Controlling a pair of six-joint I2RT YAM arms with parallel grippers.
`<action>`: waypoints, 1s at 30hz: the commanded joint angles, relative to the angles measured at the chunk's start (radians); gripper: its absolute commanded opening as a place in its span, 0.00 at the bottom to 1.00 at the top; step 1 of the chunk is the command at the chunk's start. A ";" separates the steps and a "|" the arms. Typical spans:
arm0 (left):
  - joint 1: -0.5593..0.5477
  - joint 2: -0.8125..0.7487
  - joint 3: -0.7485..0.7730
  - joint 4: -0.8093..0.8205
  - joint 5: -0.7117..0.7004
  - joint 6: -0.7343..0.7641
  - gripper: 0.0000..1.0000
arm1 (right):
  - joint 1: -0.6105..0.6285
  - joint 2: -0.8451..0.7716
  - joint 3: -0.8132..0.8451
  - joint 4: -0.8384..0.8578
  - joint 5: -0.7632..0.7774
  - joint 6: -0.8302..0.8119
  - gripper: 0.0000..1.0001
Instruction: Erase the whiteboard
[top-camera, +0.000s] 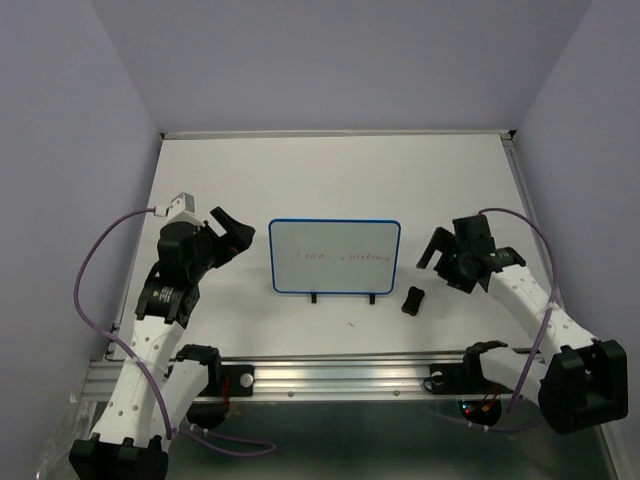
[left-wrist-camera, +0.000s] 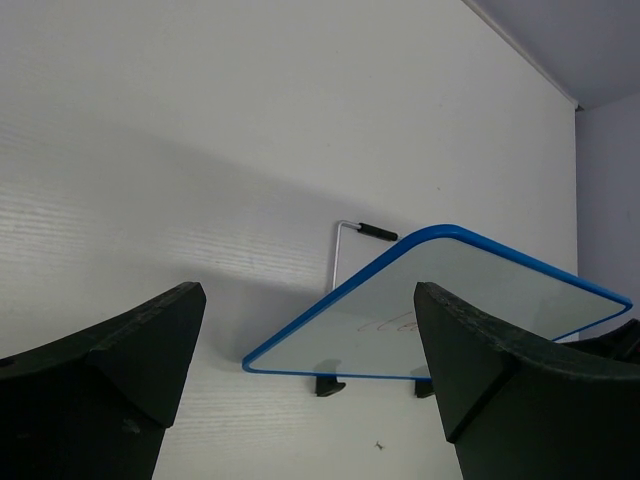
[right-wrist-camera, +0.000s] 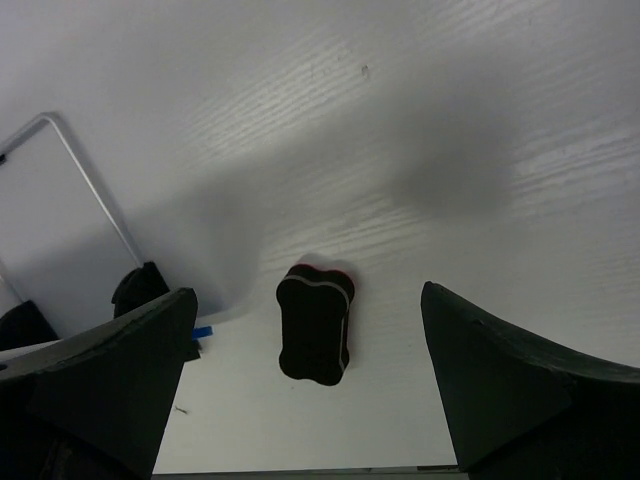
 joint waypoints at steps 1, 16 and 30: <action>-0.002 -0.026 -0.016 0.047 0.018 -0.013 0.99 | 0.038 -0.034 -0.065 -0.028 0.065 0.103 1.00; -0.002 0.038 -0.035 0.097 0.007 -0.053 0.99 | 0.236 -0.007 -0.158 0.030 0.048 0.168 0.79; -0.002 0.070 -0.049 0.113 -0.019 -0.067 0.99 | 0.385 0.147 -0.118 0.046 0.256 0.266 0.47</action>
